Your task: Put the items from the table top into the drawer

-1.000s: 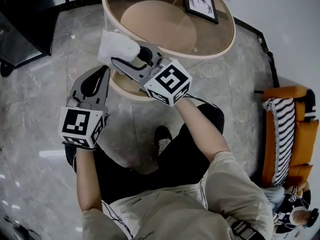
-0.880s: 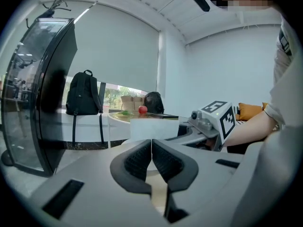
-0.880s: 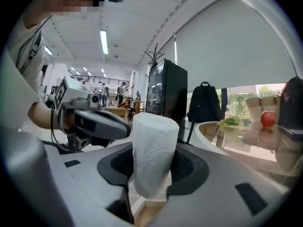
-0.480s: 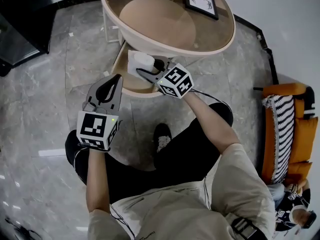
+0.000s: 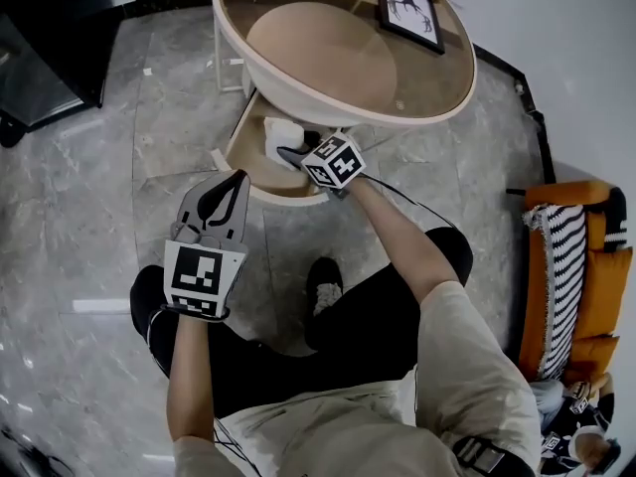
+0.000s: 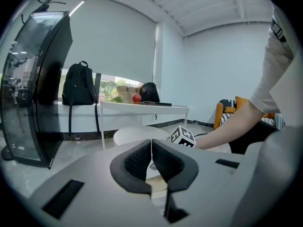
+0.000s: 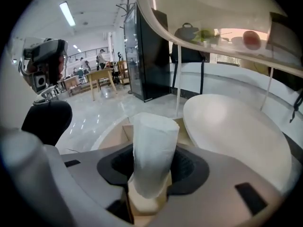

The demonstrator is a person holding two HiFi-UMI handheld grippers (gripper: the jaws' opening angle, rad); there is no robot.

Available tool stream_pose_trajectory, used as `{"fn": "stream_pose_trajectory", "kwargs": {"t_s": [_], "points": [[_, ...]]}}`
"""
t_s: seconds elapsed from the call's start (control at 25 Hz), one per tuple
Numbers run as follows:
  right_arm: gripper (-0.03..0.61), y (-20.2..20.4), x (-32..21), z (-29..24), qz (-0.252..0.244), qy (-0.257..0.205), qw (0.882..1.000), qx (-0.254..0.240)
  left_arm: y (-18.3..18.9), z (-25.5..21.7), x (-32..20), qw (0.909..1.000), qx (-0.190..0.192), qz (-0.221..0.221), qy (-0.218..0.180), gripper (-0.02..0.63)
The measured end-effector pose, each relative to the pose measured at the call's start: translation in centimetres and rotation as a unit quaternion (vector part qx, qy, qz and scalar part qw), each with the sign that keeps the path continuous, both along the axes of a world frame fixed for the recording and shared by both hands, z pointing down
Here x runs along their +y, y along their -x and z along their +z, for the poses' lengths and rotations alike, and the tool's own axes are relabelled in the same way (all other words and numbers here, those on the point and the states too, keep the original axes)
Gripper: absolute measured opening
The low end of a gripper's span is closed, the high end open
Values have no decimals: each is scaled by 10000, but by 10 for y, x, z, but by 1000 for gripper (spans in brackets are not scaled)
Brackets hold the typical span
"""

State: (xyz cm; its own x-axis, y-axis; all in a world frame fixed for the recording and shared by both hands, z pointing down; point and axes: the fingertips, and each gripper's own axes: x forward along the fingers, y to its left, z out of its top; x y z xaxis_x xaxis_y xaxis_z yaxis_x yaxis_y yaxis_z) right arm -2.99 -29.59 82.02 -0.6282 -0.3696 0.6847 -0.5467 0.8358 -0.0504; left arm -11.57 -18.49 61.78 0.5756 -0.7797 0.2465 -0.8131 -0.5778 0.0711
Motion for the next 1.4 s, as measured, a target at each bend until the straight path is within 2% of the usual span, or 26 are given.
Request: {"fn": "stream_pose_trajectory", "kwargs": {"t_s": [0.2,0.32,0.56,0.72,0.96,1.04,1.16,1.32,1.4], "points": [[209,-4,4,37,-269,227,9968,725,2,6,0,9997,122,-156,117,21],[210,-2,7,49,-345,312,9951,875,3,10,3,9997,4,-143,212,21],[210,-1,3,67,-192,261,9905,1333,10,9,3,9997,75,-192,100,21],[210,0,4,68,-110,371,9906,1309,14,8,6,9997,66,-228,114,21],[273,4,-2,51,235,266,9945,984,15,7,10,9997,144,-167,113,21],[275,3,-1,43,297,231,9953,888,14,8,11,9997,178,-138,120,21],[276,-1,5,30,265,40,9962,824,13,13,12,9996,111,-66,231,21],[276,-4,14,13,379,-131,9983,435,8,17,12,9995,93,21,287,21],[276,-4,17,3,390,-367,9979,359,6,19,12,9995,130,28,279,21]]}}
